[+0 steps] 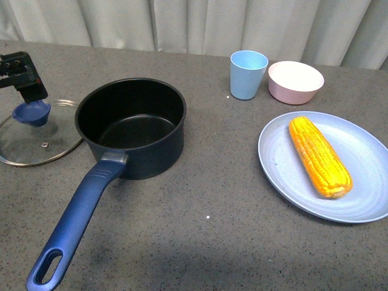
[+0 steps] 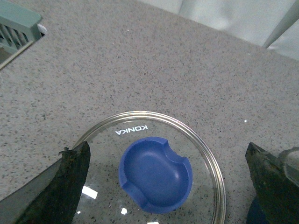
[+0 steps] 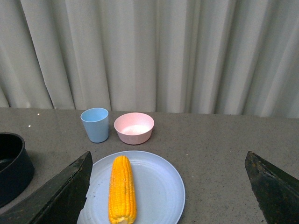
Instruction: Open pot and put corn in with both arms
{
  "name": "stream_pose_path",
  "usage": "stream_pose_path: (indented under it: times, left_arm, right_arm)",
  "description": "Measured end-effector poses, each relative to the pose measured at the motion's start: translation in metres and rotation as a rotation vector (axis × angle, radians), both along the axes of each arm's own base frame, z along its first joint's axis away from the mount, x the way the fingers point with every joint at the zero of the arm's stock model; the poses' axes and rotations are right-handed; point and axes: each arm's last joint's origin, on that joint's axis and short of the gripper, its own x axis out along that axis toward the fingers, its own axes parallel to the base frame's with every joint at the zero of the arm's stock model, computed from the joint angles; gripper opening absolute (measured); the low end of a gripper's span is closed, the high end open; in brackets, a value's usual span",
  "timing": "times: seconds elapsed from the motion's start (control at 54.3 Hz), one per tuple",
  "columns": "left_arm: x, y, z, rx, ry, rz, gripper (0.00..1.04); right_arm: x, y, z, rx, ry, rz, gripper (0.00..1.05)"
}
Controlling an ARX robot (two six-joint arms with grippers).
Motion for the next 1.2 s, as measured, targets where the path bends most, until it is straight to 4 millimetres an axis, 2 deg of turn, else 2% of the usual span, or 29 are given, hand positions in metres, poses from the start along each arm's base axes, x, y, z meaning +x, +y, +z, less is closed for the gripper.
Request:
stream_pose_path:
  times: [0.203,0.313,0.405,0.516,0.756,1.05,1.198]
  left_arm:
    - [-0.045,-0.007,0.026,0.020,-0.072,-0.035,0.97]
    - [-0.066,-0.016,0.029,0.087,-0.170,-0.149,0.77]
    - [-0.101,-0.026,0.043,0.132,-0.256,-0.194,0.61]
    - [-0.128,-0.028,0.059,0.159,-0.319,-0.202,0.43]
    - [-0.153,-0.028,0.064,0.168,-0.304,-0.203,0.05]
    - [-0.176,-0.028,0.079,0.174,-0.317,-0.202,0.04]
    - [-0.186,-0.028,0.079,0.174,-0.319,-0.202,0.04]
  right_arm:
    - [0.000,0.000,0.000,0.000,0.000,0.000,0.96]
    - [0.000,0.000,0.000,0.000,0.000,0.000,0.96]
    - [0.000,0.000,0.000,0.000,0.000,0.000,0.96]
    - [0.000,0.000,0.000,0.000,0.000,0.000,0.96]
    - [0.000,0.000,0.000,0.000,0.000,0.000,0.96]
    - [0.000,0.000,0.000,0.000,0.000,0.000,0.96]
    - [0.000,0.000,0.000,0.000,0.000,0.000,0.96]
